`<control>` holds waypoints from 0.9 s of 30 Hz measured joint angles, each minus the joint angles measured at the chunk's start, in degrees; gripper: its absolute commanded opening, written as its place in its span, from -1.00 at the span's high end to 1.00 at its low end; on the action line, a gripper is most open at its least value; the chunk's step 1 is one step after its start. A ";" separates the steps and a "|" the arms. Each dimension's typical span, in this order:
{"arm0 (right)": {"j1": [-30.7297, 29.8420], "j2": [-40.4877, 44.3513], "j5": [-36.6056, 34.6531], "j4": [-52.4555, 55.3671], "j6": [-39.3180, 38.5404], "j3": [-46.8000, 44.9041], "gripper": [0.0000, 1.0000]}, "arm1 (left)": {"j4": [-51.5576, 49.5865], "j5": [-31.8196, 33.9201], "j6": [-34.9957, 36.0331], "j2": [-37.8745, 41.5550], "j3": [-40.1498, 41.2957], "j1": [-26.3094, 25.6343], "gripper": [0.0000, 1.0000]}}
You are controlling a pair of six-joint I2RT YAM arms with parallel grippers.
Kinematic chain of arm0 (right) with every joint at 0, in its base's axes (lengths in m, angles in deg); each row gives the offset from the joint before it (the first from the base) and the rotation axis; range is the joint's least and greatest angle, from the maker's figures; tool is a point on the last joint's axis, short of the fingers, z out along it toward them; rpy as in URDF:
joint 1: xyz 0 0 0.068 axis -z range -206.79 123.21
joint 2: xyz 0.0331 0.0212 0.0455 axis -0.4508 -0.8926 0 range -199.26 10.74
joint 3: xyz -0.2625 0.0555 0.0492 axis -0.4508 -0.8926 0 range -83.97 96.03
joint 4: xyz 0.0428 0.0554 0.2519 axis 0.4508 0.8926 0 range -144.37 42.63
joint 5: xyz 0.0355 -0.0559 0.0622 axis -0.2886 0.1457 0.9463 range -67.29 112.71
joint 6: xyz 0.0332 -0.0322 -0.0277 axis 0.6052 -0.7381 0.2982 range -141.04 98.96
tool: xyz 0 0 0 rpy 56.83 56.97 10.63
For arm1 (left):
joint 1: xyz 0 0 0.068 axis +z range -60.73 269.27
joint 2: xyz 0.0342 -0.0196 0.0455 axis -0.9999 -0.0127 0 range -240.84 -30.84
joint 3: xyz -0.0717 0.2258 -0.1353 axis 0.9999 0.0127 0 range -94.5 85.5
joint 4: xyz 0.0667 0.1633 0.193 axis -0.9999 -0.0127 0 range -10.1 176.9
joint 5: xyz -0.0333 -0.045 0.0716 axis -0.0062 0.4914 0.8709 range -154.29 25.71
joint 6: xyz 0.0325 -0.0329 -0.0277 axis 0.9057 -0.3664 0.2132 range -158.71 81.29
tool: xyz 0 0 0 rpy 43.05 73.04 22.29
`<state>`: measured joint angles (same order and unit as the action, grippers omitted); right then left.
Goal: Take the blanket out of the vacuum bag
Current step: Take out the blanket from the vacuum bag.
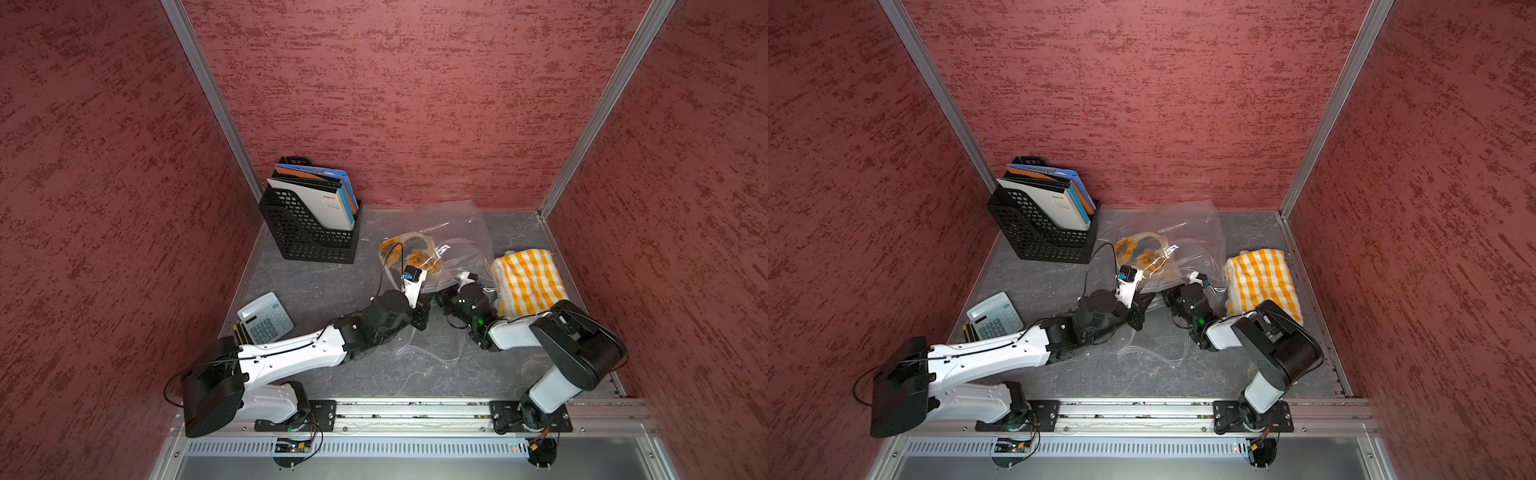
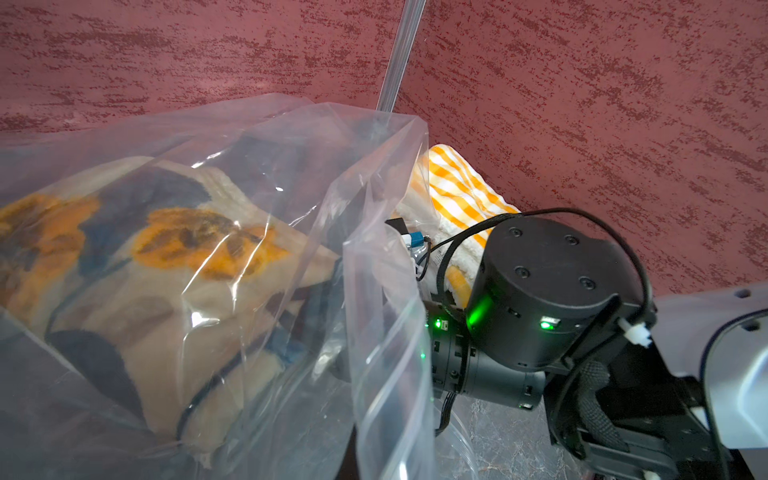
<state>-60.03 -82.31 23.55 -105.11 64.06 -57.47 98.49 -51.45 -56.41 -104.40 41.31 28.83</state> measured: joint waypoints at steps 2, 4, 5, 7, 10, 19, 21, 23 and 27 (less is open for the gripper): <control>0.09 1.90 0.74 0.50 0.15 0.24 1.00 | 0.20 0.35 0.15 -0.09 -0.02 0.00 1.00; 0.15 3.98 1.38 1.14 0.22 0.24 1.00 | 0.63 0.81 0.15 -0.39 -0.17 0.00 1.00; 0.20 5.27 1.77 1.55 0.20 0.24 1.00 | 0.98 1.11 0.17 -0.72 -0.33 0.00 1.00; 0.28 7.67 2.36 2.64 0.20 0.22 1.00 | 1.57 1.51 0.17 -1.27 -0.74 0.00 1.00; 0.35 12.52 2.91 4.66 -0.11 -0.66 1.00 | 2.21 2.14 0.15 -1.66 -1.27 0.00 1.00; 2.45 25.53 5.46 13.05 -2.58 -5.62 1.00 | 2.60 3.87 0.46 -2.01 -1.95 0.00 1.00; 2.58 27.58 7.21 14.47 -2.91 -6.36 1.00 | 2.64 4.33 0.46 -2.54 -2.08 0.00 1.00; 2.60 31.41 8.70 16.26 -2.97 -8.55 1.00 | 3.02 4.92 0.46 -3.13 -2.08 0.00 1.00; 2.51 45.94 9.64 26.45 -3.76 -15.26 1.00 | 3.10 5.79 0.42 -4.15 -2.08 0.15 1.00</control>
<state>-57.51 -36.37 33.19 -78.66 60.30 -72.72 101.60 -45.65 -55.99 -108.55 39.24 28.98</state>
